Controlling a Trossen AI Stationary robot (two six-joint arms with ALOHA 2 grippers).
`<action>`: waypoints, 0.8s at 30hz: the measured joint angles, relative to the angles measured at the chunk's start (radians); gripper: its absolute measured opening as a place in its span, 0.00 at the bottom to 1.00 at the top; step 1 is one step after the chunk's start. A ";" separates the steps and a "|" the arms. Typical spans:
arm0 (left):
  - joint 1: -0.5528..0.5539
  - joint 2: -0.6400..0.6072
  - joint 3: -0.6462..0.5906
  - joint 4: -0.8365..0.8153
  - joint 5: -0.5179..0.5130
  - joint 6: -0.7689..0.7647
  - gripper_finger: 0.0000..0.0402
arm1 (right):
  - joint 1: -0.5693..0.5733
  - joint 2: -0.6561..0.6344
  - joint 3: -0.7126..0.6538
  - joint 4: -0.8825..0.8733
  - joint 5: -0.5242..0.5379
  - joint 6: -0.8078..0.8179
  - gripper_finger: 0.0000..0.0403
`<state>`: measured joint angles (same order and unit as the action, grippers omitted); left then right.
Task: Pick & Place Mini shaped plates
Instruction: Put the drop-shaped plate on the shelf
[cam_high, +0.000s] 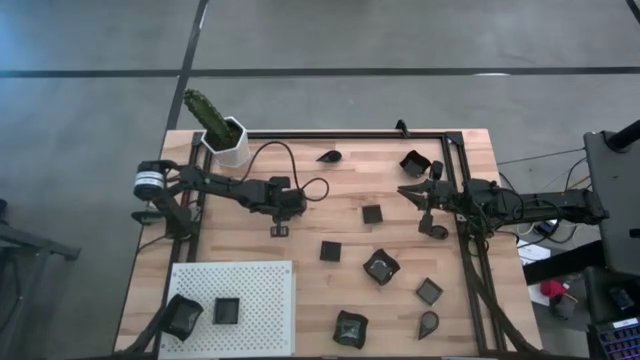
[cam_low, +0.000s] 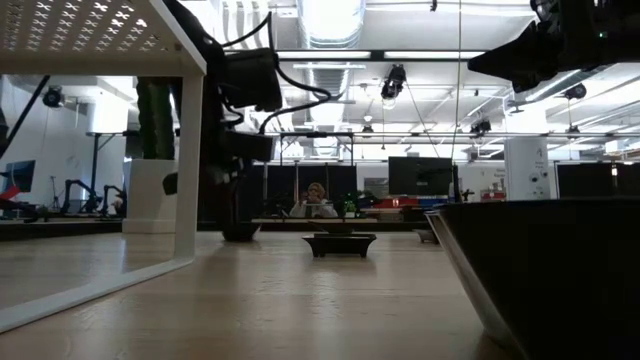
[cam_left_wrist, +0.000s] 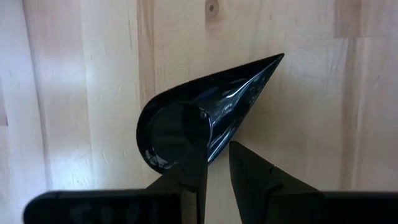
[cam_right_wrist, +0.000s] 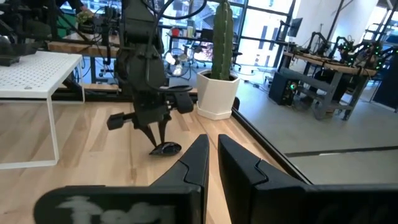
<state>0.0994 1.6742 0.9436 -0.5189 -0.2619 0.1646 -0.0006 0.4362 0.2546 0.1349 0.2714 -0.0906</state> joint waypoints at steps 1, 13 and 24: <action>0.001 0.004 0.000 0.004 0.000 0.000 0.16 | 0.000 0.000 0.000 0.000 0.000 0.000 0.08; 0.003 0.027 -0.001 0.030 0.025 0.027 0.01 | 0.000 -0.002 0.000 0.002 0.000 -0.014 0.08; -0.007 -0.079 0.009 0.006 0.032 0.025 0.00 | 0.000 -0.002 0.000 0.003 0.000 -0.014 0.08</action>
<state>0.0924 1.5949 0.9528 -0.5125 -0.2301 0.1895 -0.0007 0.4343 0.2543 0.1375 0.2718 -0.1041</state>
